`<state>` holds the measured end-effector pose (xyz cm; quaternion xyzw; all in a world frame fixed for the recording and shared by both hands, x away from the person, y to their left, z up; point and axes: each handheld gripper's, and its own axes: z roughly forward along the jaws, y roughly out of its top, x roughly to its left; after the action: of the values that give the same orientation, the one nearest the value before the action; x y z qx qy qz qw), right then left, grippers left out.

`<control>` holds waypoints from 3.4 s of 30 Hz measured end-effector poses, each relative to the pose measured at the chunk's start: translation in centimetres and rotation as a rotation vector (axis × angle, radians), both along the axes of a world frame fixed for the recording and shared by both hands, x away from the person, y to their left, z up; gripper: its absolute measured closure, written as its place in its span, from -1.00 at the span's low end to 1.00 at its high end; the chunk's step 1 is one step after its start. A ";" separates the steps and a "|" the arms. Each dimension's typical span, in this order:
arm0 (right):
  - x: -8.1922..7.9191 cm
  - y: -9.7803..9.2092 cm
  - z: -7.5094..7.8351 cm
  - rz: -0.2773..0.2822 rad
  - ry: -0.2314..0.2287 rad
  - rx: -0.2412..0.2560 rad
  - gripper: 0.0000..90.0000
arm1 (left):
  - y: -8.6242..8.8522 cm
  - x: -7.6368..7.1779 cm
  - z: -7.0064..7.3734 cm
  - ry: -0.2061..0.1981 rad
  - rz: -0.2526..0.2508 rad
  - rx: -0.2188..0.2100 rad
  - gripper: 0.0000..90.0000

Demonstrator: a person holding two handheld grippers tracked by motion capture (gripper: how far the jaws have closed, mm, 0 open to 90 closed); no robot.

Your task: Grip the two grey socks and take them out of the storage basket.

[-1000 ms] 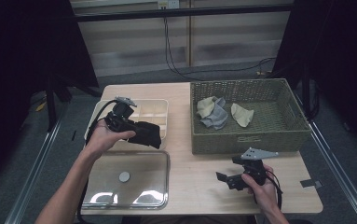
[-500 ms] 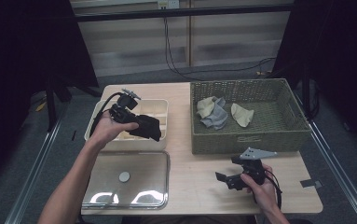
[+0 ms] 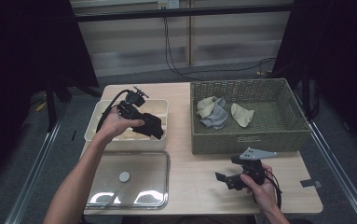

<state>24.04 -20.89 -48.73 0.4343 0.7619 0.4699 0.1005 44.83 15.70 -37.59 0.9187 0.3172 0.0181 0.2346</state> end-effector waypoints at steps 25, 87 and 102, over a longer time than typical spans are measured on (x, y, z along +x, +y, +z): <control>0.1 -0.1 0.0 -0.022 -0.005 0.002 -0.90 | -3.3 0.0 -2.6 0.096 -0.075 0.110 0.44; 0.1 0.4 0.0 -0.005 0.000 -0.007 -0.90 | -0.9 -0.5 -4.5 0.099 -0.086 -0.017 0.31; 0.0 0.4 0.0 -0.006 0.000 -0.013 -0.91 | -2.0 0.3 -6.2 0.082 -0.041 -0.015 0.56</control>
<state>24.09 -20.51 -48.77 0.4361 0.7634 0.4648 0.1047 45.12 13.71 -43.81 0.9232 0.3076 -0.0271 0.2287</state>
